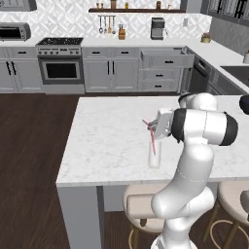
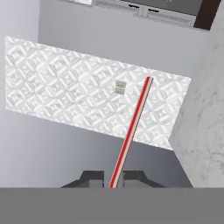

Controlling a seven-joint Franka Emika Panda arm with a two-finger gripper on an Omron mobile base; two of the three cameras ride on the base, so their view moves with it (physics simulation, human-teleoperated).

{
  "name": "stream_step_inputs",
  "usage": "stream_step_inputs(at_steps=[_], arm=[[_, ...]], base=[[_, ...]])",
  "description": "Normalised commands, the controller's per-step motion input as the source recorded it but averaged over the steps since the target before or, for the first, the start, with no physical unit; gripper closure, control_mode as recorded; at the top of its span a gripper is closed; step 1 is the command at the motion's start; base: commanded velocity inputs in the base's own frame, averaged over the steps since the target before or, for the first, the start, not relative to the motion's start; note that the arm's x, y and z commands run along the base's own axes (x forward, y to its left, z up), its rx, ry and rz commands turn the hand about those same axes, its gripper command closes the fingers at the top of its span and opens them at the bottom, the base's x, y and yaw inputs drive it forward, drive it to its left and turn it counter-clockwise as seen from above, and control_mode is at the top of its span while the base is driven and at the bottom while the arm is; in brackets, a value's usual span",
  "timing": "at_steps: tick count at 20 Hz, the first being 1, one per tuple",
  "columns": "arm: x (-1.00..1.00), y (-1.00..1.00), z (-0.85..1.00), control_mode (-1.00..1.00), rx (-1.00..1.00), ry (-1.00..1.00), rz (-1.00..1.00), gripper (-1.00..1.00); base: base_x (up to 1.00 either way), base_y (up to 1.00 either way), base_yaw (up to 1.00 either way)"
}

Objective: Take a straw from the drawer in front and place it inside the glass cup on the dining counter.

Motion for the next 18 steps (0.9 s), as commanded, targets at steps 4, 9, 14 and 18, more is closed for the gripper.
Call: stream_step_inputs(at_steps=[4,9,14,18], arm=[[-0.52,0.05,-0.13,-1.00,0.06,-0.07,0.06,1.00],[-0.55,0.08,-0.06,-1.00,0.06,-0.11,0.06,1.00],[-0.19,0.00,-0.01,-1.00,0.04,-0.14,0.05,1.00],[-0.05,0.00,0.00,-1.00,0.03,-0.16,0.04,-1.00]], base=[[0.00,0.00,0.00],[0.00,0.00,0.00],[0.00,0.00,0.00],[0.00,0.00,0.00]])
